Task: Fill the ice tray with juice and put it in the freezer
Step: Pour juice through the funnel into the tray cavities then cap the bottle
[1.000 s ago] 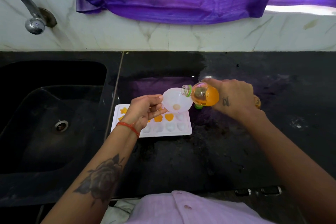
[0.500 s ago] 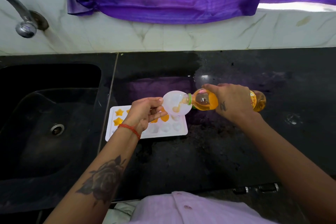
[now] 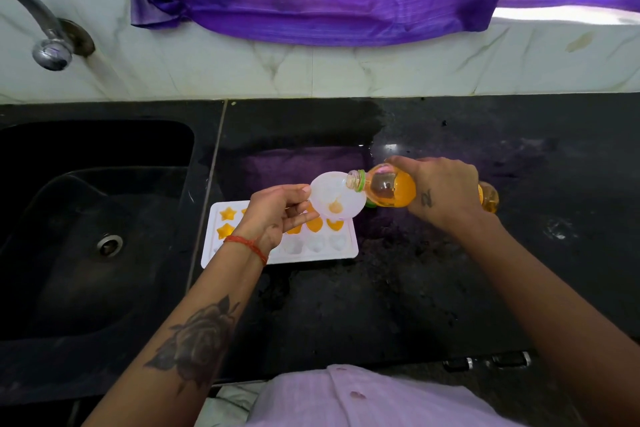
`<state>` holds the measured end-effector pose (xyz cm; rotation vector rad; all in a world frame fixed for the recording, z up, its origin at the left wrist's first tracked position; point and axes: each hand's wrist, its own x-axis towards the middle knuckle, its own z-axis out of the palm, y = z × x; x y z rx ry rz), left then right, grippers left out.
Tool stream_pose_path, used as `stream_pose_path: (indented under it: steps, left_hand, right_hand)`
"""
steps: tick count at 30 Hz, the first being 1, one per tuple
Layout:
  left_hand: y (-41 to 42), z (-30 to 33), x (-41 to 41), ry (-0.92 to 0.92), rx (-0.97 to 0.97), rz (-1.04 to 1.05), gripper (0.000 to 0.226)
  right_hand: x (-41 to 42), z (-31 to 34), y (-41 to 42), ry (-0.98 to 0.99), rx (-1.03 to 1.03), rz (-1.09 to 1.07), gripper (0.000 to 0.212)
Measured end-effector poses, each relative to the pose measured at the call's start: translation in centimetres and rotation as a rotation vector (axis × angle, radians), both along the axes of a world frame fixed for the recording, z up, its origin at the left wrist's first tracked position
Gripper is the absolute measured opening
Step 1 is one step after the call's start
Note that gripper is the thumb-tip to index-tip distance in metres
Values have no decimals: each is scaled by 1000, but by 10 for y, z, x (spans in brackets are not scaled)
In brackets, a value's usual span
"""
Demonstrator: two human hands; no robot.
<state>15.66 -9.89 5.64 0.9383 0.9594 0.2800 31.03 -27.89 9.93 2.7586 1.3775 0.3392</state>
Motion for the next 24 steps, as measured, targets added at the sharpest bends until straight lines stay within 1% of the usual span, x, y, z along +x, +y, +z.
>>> stream_pose_path:
  steps: [9,12,15,22,24]
  left_hand:
    - [8,4,-17,-30,-23,5,11]
    - [14,7,-30,-49,-31,24,12]
    - [23,10,-49,-44,-27,70,11]
    - [46,8,-108,-33,15,187,10]
    - [50,8,-122,-28,29,222,10]
  right_hand:
    - [-20,18,13,153,78,36,47]
    - [-33,25,24,180,91,69,51]
    - [-48,29,36,247,119,127,53]
    - [-78,30,68,259,19,212,73]
    - [-86,30,76,266,2,229,75]
